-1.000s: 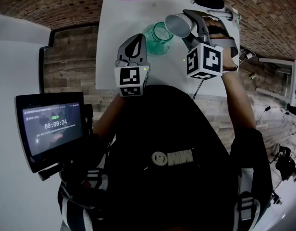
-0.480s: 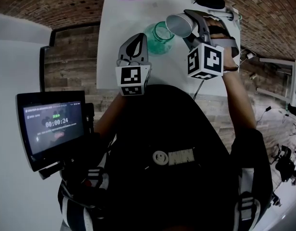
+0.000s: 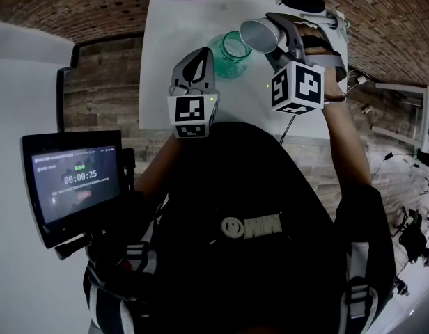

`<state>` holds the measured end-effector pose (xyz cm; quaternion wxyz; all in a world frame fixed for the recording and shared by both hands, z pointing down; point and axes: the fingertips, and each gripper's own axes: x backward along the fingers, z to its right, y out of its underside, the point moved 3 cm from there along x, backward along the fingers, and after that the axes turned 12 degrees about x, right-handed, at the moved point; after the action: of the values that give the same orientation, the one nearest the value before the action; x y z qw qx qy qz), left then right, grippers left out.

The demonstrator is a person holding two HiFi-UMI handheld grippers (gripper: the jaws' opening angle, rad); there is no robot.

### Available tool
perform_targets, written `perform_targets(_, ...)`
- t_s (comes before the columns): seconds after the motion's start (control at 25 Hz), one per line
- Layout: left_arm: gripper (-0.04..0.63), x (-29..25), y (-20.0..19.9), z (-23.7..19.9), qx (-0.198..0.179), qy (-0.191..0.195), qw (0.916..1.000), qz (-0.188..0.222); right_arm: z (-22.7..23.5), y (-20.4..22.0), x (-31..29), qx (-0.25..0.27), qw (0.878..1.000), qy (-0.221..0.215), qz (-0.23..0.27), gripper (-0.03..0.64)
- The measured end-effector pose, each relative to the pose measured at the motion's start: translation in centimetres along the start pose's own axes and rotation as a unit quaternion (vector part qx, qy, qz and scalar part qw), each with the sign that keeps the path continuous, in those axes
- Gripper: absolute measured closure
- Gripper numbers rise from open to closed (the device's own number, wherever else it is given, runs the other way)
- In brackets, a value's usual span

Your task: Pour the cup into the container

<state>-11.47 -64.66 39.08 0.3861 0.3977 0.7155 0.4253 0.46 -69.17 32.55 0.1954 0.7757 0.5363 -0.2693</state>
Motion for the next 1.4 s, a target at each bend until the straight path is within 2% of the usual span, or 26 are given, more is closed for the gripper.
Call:
perform_targets(1.08,0.595,-0.03,-0.07,0.41,-0.005,0.005,1.0000,0.001,0.12,-0.01,-0.02,0.048,0.999,0.010,-0.016,0.339)
perform_targets(1.4,0.595,0.01,-0.11,0.51,-0.005,0.007,1.0000,0.001,0.12,-0.04,-0.05,0.047,0.999,0.011,-0.017,0.339)
